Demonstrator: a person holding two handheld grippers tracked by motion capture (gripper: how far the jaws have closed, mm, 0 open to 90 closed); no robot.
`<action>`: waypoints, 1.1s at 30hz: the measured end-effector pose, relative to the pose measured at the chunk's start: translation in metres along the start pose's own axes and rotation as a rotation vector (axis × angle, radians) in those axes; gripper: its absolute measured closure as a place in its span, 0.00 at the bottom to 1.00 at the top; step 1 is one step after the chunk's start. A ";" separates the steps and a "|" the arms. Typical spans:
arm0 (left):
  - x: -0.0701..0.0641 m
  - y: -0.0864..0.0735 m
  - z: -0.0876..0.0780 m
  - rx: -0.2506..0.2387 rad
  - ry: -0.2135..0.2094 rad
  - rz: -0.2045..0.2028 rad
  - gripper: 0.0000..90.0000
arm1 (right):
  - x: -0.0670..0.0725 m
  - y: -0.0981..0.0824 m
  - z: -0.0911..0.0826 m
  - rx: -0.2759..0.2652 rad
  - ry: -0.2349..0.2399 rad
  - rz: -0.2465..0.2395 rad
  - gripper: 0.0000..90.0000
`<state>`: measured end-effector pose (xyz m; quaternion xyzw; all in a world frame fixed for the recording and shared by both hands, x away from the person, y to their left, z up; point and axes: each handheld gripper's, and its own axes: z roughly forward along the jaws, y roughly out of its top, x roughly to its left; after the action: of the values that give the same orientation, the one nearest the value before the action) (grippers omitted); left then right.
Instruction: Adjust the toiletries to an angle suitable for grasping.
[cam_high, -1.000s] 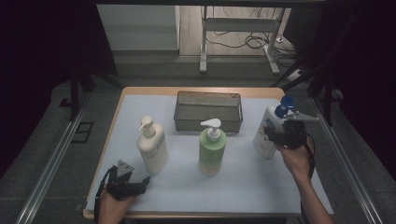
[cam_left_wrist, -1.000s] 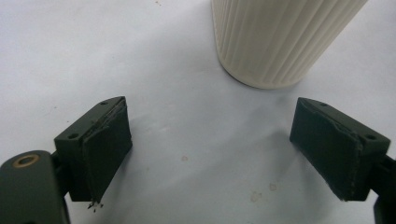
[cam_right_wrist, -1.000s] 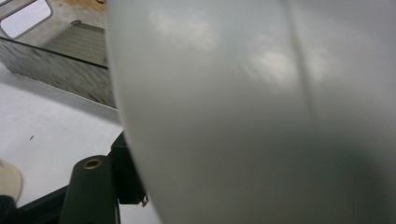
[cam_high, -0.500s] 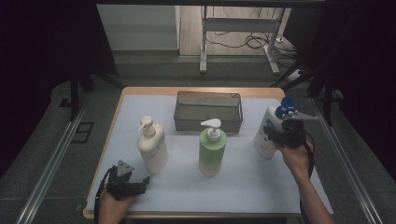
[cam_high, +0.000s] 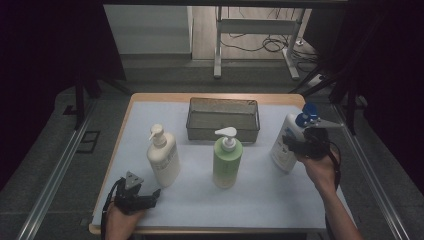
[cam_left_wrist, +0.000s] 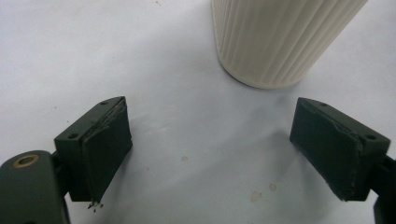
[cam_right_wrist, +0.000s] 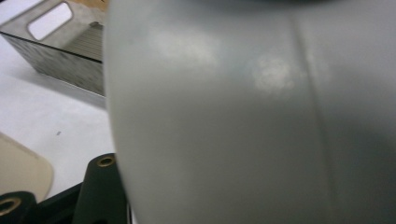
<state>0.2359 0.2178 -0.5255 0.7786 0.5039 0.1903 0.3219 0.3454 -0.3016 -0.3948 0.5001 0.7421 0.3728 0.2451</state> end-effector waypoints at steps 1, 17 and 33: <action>0.000 0.000 0.000 0.000 0.000 0.000 0.14 | 0.001 0.002 -0.002 -0.003 0.005 -0.004 0.45; 0.000 0.000 0.000 0.002 0.001 0.005 0.14 | 0.026 0.032 -0.010 -0.018 0.079 -0.038 0.45; 0.000 0.000 0.000 0.003 0.000 0.004 0.14 | 0.049 0.064 -0.004 -0.026 0.103 -0.060 0.45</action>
<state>0.2362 0.2182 -0.5252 0.7800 0.5026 0.1903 0.3204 0.3592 -0.2437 -0.3408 0.4543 0.7636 0.4003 0.2243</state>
